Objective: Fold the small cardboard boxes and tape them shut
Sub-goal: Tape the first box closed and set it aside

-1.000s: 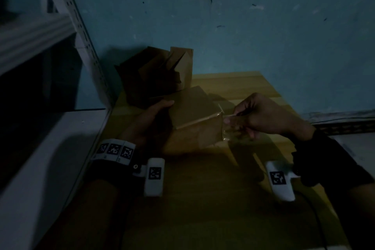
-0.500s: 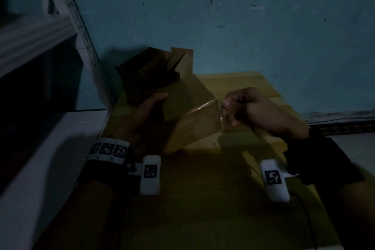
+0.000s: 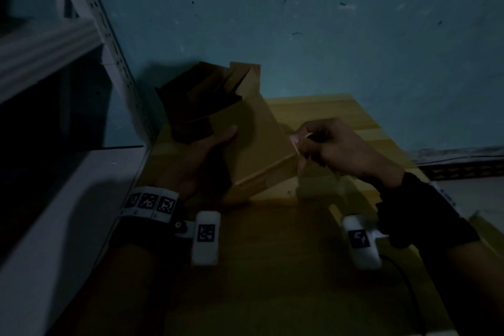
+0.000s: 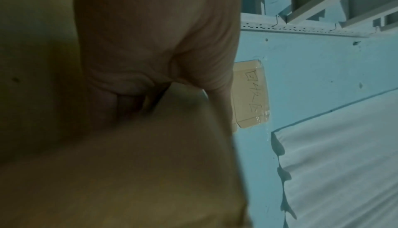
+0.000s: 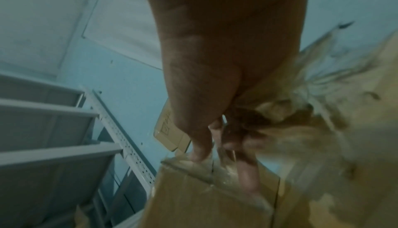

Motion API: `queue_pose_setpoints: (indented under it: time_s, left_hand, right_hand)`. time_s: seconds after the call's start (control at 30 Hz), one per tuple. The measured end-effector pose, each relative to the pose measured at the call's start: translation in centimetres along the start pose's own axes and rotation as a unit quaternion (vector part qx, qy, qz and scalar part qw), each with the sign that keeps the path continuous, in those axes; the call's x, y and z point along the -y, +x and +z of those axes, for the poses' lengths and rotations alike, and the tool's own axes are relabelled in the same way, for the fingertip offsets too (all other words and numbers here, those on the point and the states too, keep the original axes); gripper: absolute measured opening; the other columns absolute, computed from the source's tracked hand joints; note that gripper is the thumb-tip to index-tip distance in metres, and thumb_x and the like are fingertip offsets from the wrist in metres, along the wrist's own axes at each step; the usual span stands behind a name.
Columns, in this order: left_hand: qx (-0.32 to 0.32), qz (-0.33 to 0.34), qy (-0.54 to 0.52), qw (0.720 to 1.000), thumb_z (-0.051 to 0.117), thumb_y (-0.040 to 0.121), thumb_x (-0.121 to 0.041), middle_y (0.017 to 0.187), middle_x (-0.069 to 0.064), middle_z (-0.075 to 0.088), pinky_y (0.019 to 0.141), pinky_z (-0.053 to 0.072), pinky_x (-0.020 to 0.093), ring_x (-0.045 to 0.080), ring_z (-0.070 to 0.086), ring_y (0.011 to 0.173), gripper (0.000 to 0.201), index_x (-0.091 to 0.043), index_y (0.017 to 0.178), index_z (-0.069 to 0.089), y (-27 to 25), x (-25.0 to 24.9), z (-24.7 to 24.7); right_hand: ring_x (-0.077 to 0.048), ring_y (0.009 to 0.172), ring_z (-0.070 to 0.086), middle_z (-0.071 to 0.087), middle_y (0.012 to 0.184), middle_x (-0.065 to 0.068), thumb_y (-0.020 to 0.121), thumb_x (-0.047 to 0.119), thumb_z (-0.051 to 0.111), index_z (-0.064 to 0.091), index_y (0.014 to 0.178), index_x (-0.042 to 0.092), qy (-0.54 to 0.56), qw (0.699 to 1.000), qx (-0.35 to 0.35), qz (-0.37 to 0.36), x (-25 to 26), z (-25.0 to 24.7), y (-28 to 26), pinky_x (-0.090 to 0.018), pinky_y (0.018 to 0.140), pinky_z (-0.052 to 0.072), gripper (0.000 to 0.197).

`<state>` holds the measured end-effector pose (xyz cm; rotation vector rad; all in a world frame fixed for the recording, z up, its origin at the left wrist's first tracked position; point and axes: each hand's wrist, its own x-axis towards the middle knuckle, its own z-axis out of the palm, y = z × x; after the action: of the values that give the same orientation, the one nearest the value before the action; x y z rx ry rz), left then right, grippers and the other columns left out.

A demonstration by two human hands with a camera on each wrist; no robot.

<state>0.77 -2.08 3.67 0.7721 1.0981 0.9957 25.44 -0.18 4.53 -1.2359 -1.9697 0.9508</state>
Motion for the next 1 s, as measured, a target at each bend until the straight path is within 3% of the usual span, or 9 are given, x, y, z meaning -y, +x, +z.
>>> queue_pose_setpoints:
  time_s: [0.17, 0.27, 0.4, 0.47, 0.57, 0.7, 0.83, 0.9, 1.0]
  left_hand:
    - [0.028, -0.014, -0.021, 0.999, 0.064, 0.088, -0.031, 0.138, 0.012, 0.058, 0.074, 0.06, 0.036, 0.029, 0.062, 0.113, 0.06, -0.013, 0.142, 0.048, -0.1, 0.0, -0.5]
    - [0.055, 0.016, -0.069, 0.996, 0.066, 0.083, -0.022, 0.14, 0.016, 0.055, 0.071, 0.061, 0.035, 0.028, 0.064, 0.108, 0.064, -0.008, 0.143, 0.047, 0.0, 0.1, -1.0]
    - [0.084, 0.06, -0.09, 0.991, 0.101, 0.027, -0.013, 0.104, 0.011, 0.074, 0.059, 0.059, 0.027, 0.022, 0.074, 0.085, 0.108, -0.003, 0.125, 0.058, -0.2, 0.2, -1.5]
    - [0.022, 0.076, -0.07, 0.994, 0.094, 0.047, 0.0, 0.112, 0.01, 0.072, 0.066, 0.057, 0.025, 0.022, 0.069, 0.097, 0.092, -0.005, 0.129, 0.053, 0.2, 0.5, -1.5]
    - [-0.03, 0.118, -0.089, 0.989, 0.034, 0.097, 0.01, 0.144, 0.021, 0.046, 0.091, 0.043, 0.029, 0.034, 0.041, 0.136, 0.051, 0.001, 0.147, 0.033, 0.1, 0.9, -1.2]
    - [-0.017, 0.133, -0.117, 0.984, 0.089, 0.062, -0.008, 0.129, 0.02, 0.06, 0.077, 0.054, 0.02, 0.024, 0.062, 0.111, 0.081, 0.001, 0.132, 0.049, -0.1, 1.0, -1.2]
    - [-0.035, 0.127, -0.105, 0.986, 0.101, 0.02, -0.019, 0.125, 0.002, 0.056, 0.075, 0.056, 0.018, 0.02, 0.06, 0.104, 0.124, 0.002, 0.13, 0.049, -0.2, 1.0, -1.3]
    - [-0.038, 0.111, -0.106, 0.987, 0.093, 0.052, -0.002, 0.108, 0.007, 0.067, 0.096, 0.051, 0.033, 0.028, 0.061, 0.099, 0.073, -0.001, 0.115, 0.054, 0.1, 0.8, -1.6]
    - [-0.036, 0.103, -0.057, 0.992, 0.098, 0.044, -0.014, 0.114, 0.023, 0.059, 0.074, 0.054, 0.023, 0.031, 0.058, 0.105, 0.1, -0.001, 0.129, 0.046, 0.2, 0.7, -1.8]
  right_hand:
    - [-0.026, 0.058, 0.052, 0.072, 0.07, -0.015, 0.09, 0.014, 0.073, 0.07, 0.089, -0.003, 0.051, 0.998, -0.035, -0.001, -0.7, -0.3, 0.2, -0.037, 0.053, 0.042, 0.018]
    - [-0.021, 0.058, 0.054, 0.068, 0.072, -0.017, 0.071, 0.026, 0.078, 0.068, 0.096, -0.01, 0.121, 0.991, -0.053, 0.012, -0.5, -0.7, 0.3, -0.024, 0.05, 0.046, 0.045]
    - [-0.025, 0.068, 0.057, 0.069, 0.077, -0.018, 0.066, 0.035, 0.083, 0.071, 0.095, -0.001, 0.127, 0.992, -0.016, 0.021, -0.4, -1.4, 0.3, -0.028, 0.058, 0.044, 0.048]
    - [-0.024, 0.07, 0.058, 0.07, 0.077, -0.017, 0.067, 0.04, 0.083, 0.071, 0.091, 0.004, 0.117, 0.993, -0.007, 0.033, -0.4, -1.5, 0.3, -0.034, 0.064, 0.042, 0.044]
    - [-0.022, 0.069, 0.059, 0.068, 0.074, -0.016, 0.082, 0.043, 0.076, 0.069, 0.081, 0.007, 0.085, 0.996, -0.002, 0.035, -0.2, -1.3, 0.2, -0.036, 0.07, 0.043, 0.037]
    - [-0.017, 0.063, 0.062, 0.068, 0.07, -0.011, 0.083, 0.071, 0.054, 0.068, 0.076, 0.003, 0.041, 0.997, 0.034, 0.052, 0.2, -0.9, 0.0, -0.03, 0.072, 0.046, 0.07]
    - [-0.015, 0.057, 0.059, 0.067, 0.063, -0.011, 0.088, 0.066, 0.05, 0.066, 0.062, 0.01, 0.042, 0.996, 0.053, 0.063, 0.5, -0.2, -0.2, -0.024, 0.068, 0.047, 0.064]
    - [-0.023, 0.06, 0.061, 0.067, 0.059, -0.009, 0.095, 0.051, 0.055, 0.066, 0.061, 0.009, 0.072, 0.995, 0.045, 0.054, 0.3, 0.0, -0.2, -0.027, 0.067, 0.05, 0.056]
    - [-0.035, 0.063, 0.053, 0.062, 0.06, -0.015, 0.097, 0.034, 0.062, 0.067, 0.061, 0.005, 0.095, 0.995, 0.024, 0.013, 0.1, 0.0, 0.1, -0.031, 0.072, 0.048, 0.046]
